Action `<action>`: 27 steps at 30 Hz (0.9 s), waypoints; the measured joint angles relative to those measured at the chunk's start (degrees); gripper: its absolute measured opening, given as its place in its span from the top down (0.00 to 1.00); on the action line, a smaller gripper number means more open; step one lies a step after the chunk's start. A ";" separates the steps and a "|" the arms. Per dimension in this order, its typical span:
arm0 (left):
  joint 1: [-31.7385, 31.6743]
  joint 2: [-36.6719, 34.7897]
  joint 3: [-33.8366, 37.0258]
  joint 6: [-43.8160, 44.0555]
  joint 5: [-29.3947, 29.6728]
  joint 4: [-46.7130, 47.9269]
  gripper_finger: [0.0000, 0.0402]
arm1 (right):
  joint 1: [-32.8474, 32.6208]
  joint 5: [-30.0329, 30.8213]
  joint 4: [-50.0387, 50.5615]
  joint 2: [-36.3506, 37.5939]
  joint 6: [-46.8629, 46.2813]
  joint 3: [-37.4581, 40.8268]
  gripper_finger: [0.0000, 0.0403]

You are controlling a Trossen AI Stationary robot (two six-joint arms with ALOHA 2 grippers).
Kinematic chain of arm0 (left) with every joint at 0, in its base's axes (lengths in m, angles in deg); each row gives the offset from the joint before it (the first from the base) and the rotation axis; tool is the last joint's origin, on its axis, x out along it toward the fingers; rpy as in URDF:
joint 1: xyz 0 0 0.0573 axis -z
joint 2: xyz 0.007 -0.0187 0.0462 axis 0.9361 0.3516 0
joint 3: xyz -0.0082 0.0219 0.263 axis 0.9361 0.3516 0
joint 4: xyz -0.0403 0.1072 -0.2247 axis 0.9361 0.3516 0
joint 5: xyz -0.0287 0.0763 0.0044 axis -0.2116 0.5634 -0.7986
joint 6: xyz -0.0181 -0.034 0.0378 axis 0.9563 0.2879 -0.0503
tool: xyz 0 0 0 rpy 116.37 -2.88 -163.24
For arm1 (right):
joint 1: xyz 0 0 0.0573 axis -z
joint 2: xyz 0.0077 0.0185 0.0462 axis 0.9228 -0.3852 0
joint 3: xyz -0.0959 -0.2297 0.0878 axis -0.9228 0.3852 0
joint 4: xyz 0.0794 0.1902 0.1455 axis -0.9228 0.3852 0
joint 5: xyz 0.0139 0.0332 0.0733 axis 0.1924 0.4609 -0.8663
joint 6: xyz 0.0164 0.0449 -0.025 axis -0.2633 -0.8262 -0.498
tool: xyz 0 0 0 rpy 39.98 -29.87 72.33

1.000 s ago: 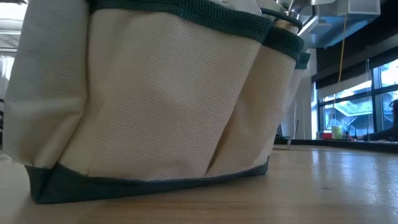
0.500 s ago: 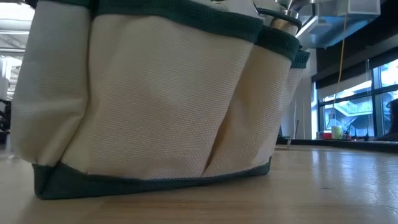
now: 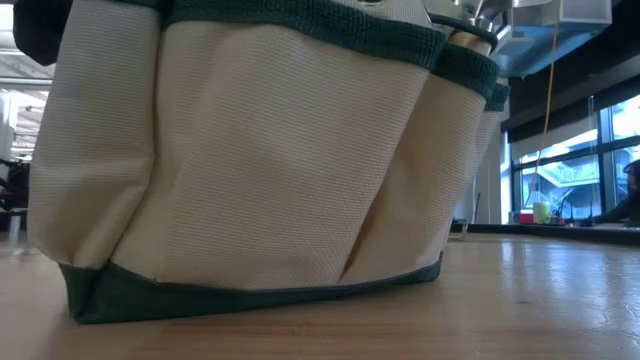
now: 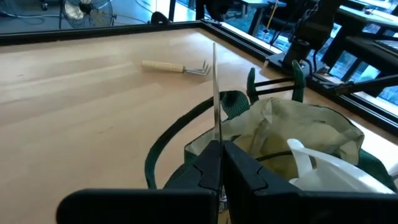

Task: Pick & Place Garden tools in Gardening bag
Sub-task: Put the brown trowel into the gardening bag

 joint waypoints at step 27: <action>1.65 4.24 -0.20 9.72 -6.61 4.03 1.00 | 0.36 0.63 0.03 0.04 0.50 0.00 0.30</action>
